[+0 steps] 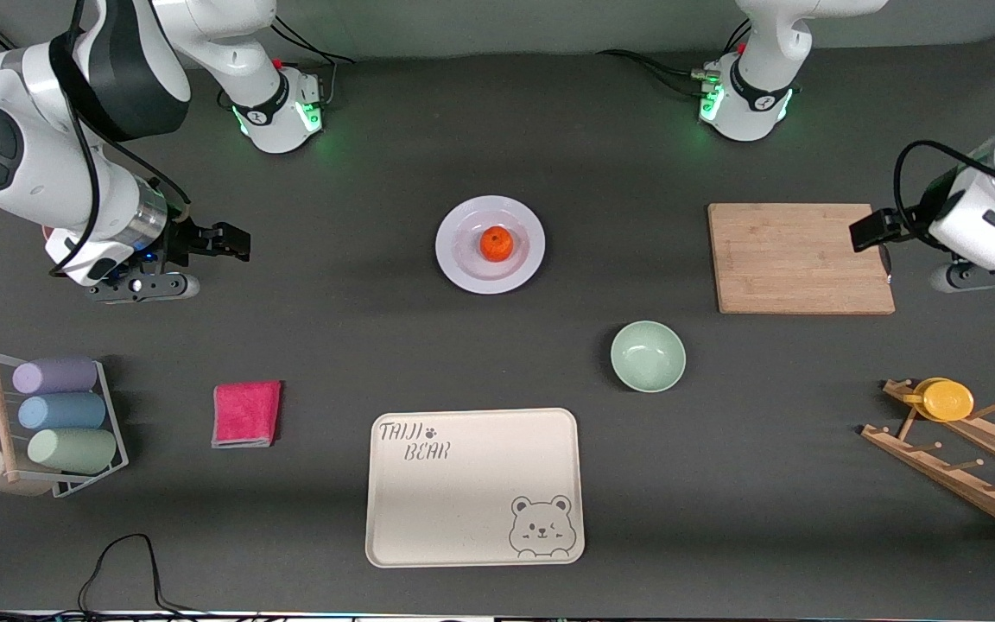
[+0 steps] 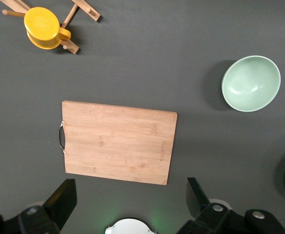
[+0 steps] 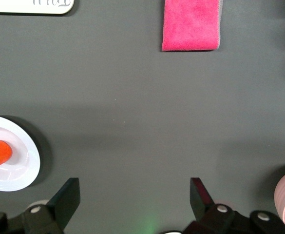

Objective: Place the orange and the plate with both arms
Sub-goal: 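Move the right gripper toward the plate rim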

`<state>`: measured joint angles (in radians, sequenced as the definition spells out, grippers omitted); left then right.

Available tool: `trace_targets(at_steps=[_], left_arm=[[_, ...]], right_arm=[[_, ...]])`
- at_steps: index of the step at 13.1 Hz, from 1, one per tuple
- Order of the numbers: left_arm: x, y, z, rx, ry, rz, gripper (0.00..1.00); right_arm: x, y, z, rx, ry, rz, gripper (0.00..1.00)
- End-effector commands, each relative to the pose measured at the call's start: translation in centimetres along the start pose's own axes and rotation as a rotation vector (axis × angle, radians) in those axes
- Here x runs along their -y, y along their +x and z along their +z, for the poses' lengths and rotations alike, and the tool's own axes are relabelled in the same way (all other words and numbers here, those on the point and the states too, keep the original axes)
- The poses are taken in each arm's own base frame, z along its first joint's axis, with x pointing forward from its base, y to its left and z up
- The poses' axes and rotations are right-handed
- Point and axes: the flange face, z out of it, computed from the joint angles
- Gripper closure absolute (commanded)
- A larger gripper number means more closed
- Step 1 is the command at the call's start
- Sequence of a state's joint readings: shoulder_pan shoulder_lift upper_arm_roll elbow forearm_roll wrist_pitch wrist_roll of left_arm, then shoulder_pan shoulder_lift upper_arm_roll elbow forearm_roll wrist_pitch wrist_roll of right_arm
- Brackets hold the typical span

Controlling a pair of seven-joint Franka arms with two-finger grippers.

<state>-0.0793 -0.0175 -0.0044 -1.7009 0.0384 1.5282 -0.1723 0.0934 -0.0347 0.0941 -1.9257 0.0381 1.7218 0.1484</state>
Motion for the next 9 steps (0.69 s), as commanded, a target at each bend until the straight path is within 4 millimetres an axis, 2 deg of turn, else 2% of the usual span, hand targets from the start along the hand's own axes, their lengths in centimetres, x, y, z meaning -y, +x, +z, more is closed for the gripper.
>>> trace_targets(at_steps=[1, 4, 6, 9], left_arm=[[0.2, -1.5, -0.4, -0.021, 0.004, -0.005, 0.0], [-0.8, -0.4, -0.1, -0.031, -0.005, 0.006, 0.0], [-1.4, -0.5, 0.2, -0.02, -0.001, 0.017, 0.0], [-0.6, -0.1, 0.6, -0.012, 0.004, 0.019, 0.0]], right_arm=[[-0.6, -0.5, -0.3, -0.024, 0.017, 0.037, 0.0], [-0.3, -0.4, -0.4, -0.037, 0.018, 0.043, 0.0], [-0.5, -0.3, -0.4, -0.037, 0.017, 0.046, 0.0], [-0.5, 0.0, -0.6, -0.043, 0.017, 0.045, 0.0]])
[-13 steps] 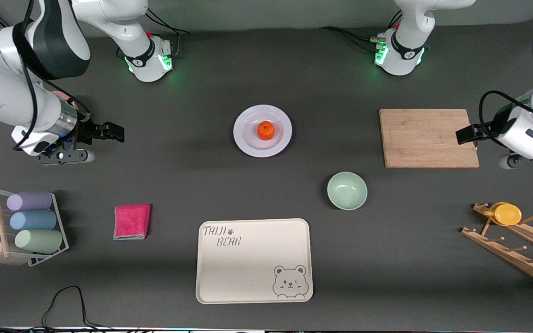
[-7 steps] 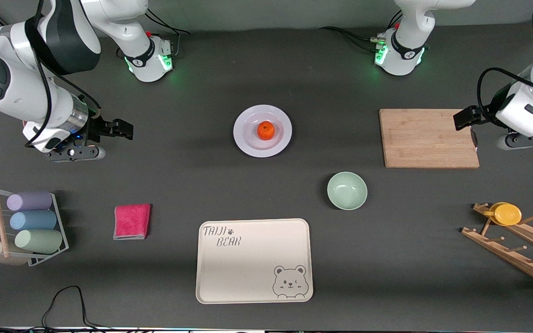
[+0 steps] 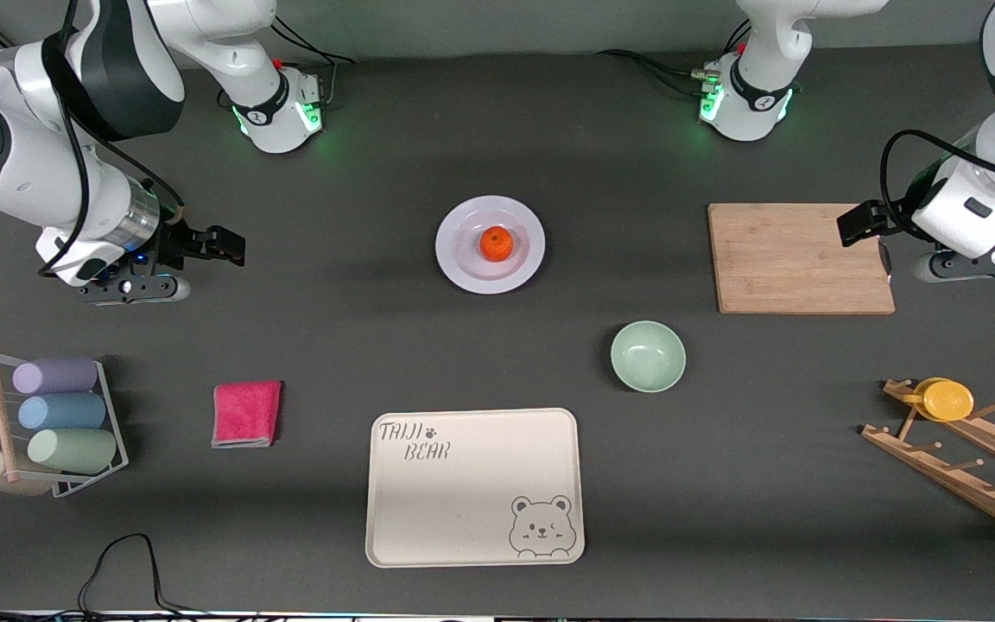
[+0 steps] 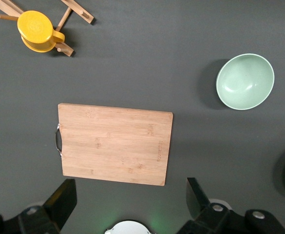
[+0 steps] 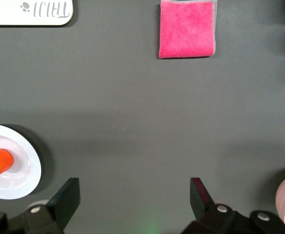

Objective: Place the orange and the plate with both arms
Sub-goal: 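Move the right gripper toward the plate rim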

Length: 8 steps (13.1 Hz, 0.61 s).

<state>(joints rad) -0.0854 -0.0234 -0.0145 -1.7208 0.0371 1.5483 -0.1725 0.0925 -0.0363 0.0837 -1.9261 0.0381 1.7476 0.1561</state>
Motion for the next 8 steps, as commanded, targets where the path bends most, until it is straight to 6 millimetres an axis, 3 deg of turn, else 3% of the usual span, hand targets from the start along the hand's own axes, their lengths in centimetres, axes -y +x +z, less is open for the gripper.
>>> trace_targets(at_steps=[1, 8], left_arm=[[0.3, 0.1, 0.2, -0.004, 0.004, 0.002, 0.0], [0.2, 0.6, 1.1, 0.007, -0.004, -0.012, 0.0]], right_arm=[[0.0, -0.3, -0.3, -0.023, 0.009, 0.028, 0.0], [1.1, -0.2, -0.2, -0.033, 0.057, 0.077, 0.0]])
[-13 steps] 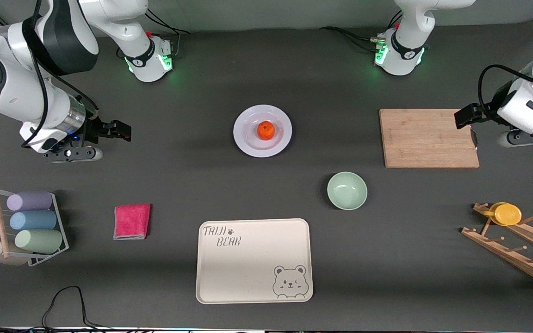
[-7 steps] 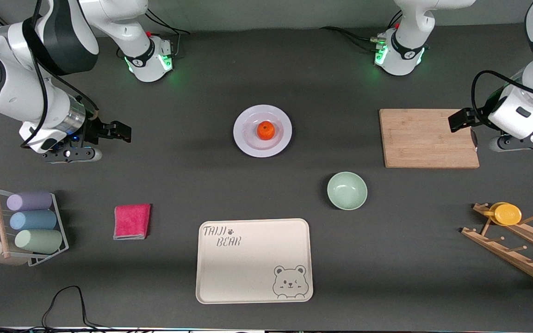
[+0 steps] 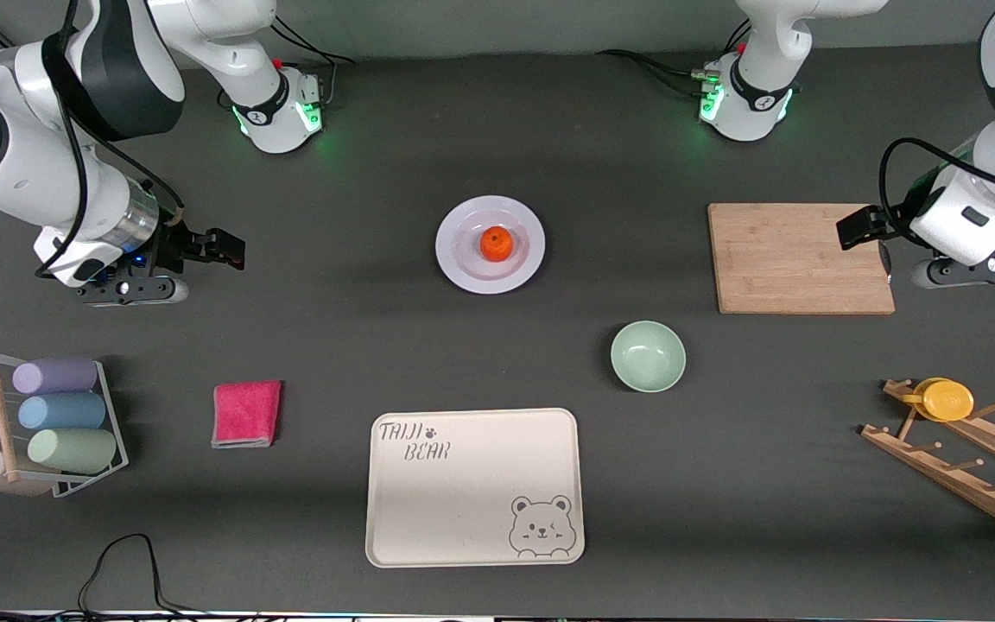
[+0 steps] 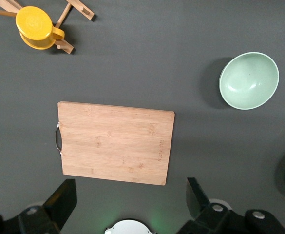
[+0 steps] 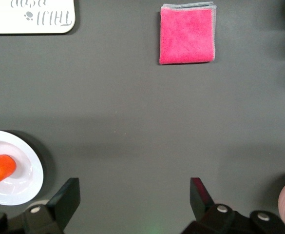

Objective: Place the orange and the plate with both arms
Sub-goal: 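Move the right gripper toward the plate rim, then grasp the plate rim with the right gripper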

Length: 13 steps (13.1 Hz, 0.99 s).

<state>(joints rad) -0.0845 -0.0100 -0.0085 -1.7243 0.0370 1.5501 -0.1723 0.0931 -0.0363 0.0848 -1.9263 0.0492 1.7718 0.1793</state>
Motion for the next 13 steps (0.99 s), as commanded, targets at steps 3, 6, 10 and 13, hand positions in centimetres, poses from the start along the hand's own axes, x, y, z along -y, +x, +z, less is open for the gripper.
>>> trace_targets(at_steps=[3, 6, 10, 13], left_arm=[[0.1, 0.1, 0.5, 0.002, -0.003, -0.008, 0.0], [0.1, 0.0, 0.6, 0.011, -0.002, -0.008, 0.0], [0.0, -0.2, 0.4, 0.013, -0.001, -0.008, 0.0], [-0.4, -0.2, 0.4, 0.009, -0.002, -0.002, 0.0]], right_arm=[[2.3, -1.4, 2.2, 0.023, 0.211, 0.1, 0.0], [7.0, -3.5, 5.3, -0.028, 0.349, 0.109, 0.0], [8.5, -4.5, 10.9, -0.026, 0.414, -0.007, 0.0], [9.3, -5.2, 13.0, -0.007, 0.524, 0.0, 0.0]])
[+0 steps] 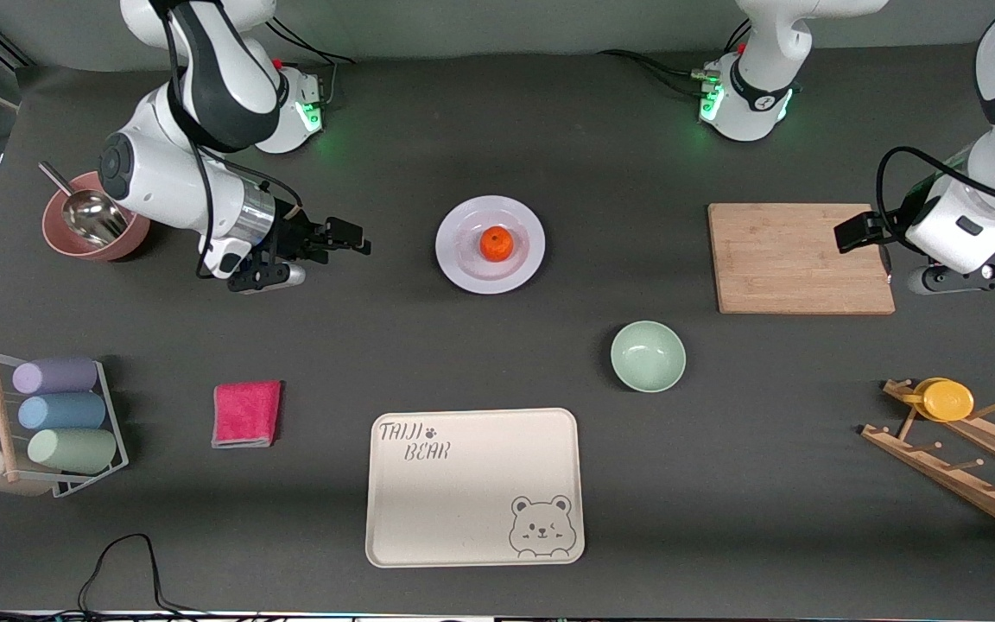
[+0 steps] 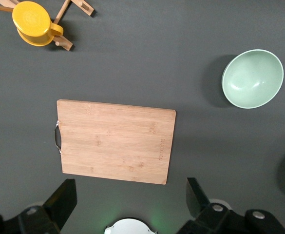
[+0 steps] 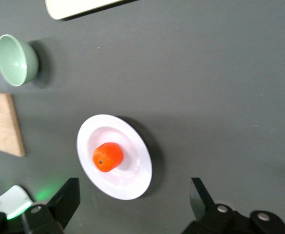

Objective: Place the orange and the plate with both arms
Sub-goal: 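Grasp the plate rim with the right gripper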

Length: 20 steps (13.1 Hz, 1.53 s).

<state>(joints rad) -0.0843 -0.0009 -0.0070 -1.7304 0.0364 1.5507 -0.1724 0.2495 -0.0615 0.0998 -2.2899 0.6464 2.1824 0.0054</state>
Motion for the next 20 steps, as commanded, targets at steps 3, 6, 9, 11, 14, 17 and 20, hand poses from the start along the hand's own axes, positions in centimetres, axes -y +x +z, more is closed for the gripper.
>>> trace_targets(at_steps=[3, 6, 9, 11, 14, 17, 20], left_arm=[[-0.6, -0.4, -0.4, -0.01, -0.004, 0.002, 0.0], [-0.5, -0.3, -0.3, -0.013, -0.006, 0.001, 0.0], [-0.5, -0.3, -0.3, -0.011, -0.006, 0.001, 0.0], [-0.6, -0.3, -0.2, -0.011, -0.006, 0.001, 0.0], [-0.6, -0.2, -0.1, -0.008, -0.005, 0.001, 0.0], [-0.6, -0.2, -0.1, -0.006, -0.005, 0.001, 0.0], [-0.7, -0.2, 0.0, -0.002, -0.004, 0.004, 0.0]], right_arm=[[0.1, -0.2, 4.0, -0.038, 0.193, -0.04, 0.0], [-2.5, -0.3, 8.9, -0.038, 0.36, -0.084, 0.0], [-4.3, -0.4, 14.5, -0.019, 0.447, -0.063, 0.0], [-5.2, -0.6, 16.4, -0.031, 0.478, -0.076, 0.0], [-5.9, -1.5, 19.3, -0.016, 0.535, -0.108, 0.0], [-7.2, -1.9, 21.2, 0.012, 0.566, -0.122, 0.0], [-8.6, -2.5, 23.6, 0.031, 0.569, -0.106, 0.0]])
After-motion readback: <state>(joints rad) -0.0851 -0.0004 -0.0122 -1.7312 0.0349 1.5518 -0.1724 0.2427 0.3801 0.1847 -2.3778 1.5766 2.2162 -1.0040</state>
